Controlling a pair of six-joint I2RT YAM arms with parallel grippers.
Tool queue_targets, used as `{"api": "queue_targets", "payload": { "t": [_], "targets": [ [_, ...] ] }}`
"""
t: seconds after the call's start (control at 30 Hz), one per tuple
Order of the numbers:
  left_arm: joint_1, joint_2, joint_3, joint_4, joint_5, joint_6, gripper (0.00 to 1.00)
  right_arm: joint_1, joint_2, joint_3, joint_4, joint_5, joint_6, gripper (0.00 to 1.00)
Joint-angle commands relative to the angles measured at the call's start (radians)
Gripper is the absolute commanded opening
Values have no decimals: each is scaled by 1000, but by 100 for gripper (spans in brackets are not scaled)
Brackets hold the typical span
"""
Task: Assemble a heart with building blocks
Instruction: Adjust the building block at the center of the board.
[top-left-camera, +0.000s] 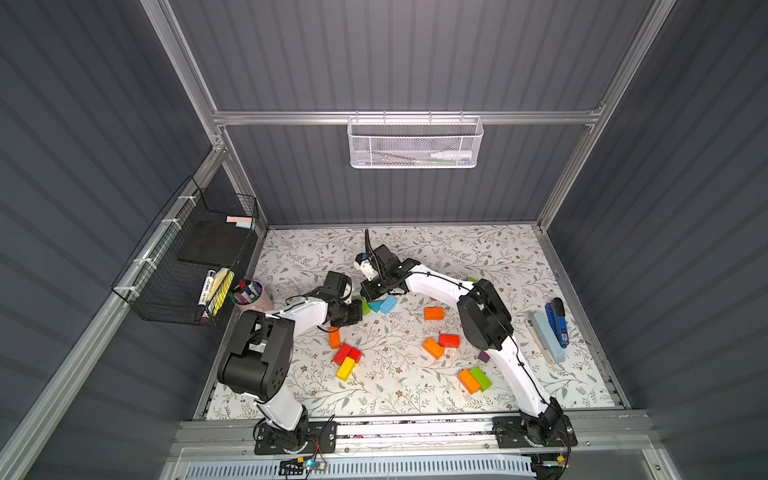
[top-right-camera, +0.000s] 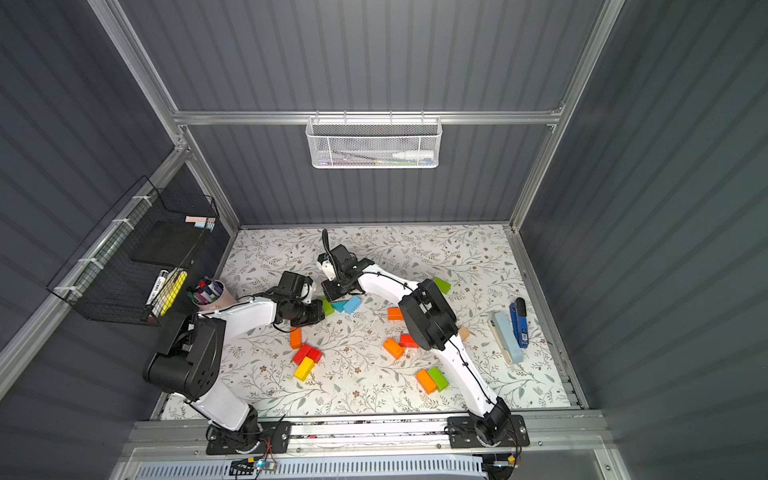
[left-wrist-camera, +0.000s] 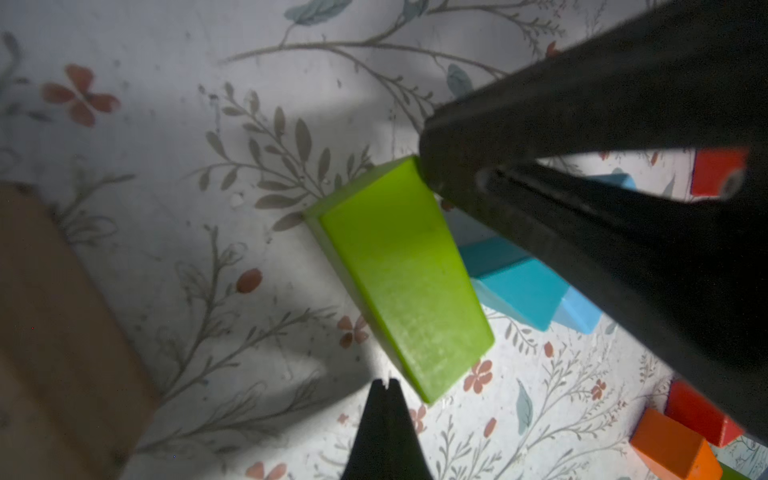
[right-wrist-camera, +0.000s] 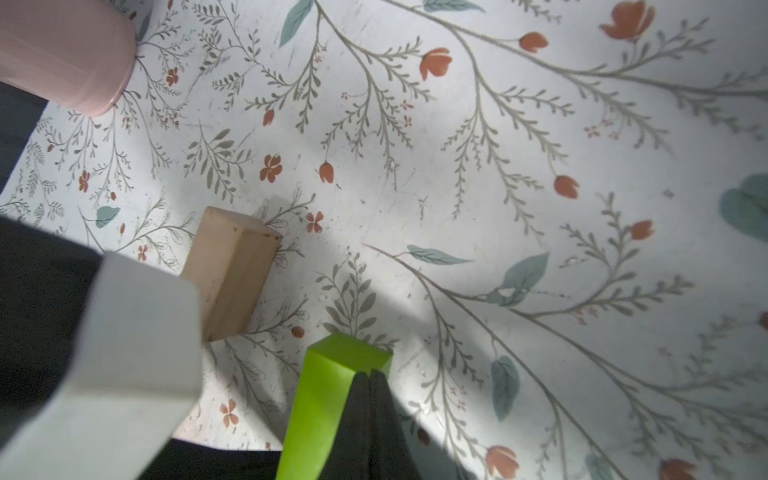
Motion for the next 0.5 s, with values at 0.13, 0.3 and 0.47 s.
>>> {"api": "queue_targets", "payload": {
  "t": [0.13, 0.3, 0.47],
  "targets": [
    [-8, 10, -3, 0, 15, -15, 1, 5, 28, 31, -15, 0, 12, 0],
    [-12, 12, -2, 5, 19, -18, 0, 5, 28, 32, -14, 0, 10, 0],
    [-13, 14, -2, 9, 22, -20, 1, 6, 29, 36, -14, 0, 9, 0]
  ]
}}
